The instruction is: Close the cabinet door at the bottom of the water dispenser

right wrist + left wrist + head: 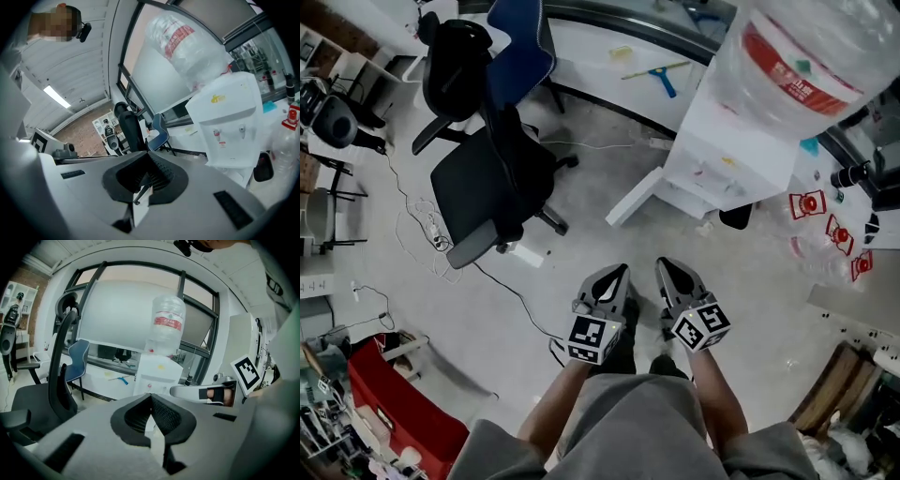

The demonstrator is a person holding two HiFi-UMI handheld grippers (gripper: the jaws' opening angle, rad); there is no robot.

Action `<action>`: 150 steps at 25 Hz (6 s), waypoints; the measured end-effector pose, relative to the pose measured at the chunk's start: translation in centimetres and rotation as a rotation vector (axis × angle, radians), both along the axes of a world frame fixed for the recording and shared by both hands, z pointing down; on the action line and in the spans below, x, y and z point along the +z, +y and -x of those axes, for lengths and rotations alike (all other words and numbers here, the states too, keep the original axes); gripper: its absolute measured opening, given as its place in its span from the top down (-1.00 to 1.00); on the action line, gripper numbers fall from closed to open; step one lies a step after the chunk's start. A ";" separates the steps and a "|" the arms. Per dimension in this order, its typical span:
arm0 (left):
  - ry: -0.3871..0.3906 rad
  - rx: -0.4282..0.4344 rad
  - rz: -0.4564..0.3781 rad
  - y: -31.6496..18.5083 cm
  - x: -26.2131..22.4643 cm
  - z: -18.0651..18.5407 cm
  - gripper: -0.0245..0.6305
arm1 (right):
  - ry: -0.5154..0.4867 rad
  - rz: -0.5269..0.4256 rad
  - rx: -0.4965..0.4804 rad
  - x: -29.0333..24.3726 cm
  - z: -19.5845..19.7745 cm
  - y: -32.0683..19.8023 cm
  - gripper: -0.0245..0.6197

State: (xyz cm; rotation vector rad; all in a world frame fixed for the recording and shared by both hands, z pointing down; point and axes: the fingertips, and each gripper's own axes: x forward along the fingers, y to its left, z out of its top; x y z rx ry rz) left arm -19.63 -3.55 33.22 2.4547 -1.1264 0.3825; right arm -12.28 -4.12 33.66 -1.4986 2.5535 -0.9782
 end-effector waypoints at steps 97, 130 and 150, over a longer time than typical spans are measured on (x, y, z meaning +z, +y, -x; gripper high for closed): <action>-0.281 0.150 0.210 -5.6 44.5 0.2 0.87 | -0.460 0.579 0.117 45.5 -0.4 -11.4 0.70; -0.406 0.200 0.310 -0.5 46.7 -15.1 0.70 | -0.216 0.428 0.126 42.6 -17.7 -4.2 0.72; -0.318 0.129 0.325 -1.6 46.7 -26.3 0.70 | -0.019 0.277 0.198 41.6 -28.2 1.4 0.90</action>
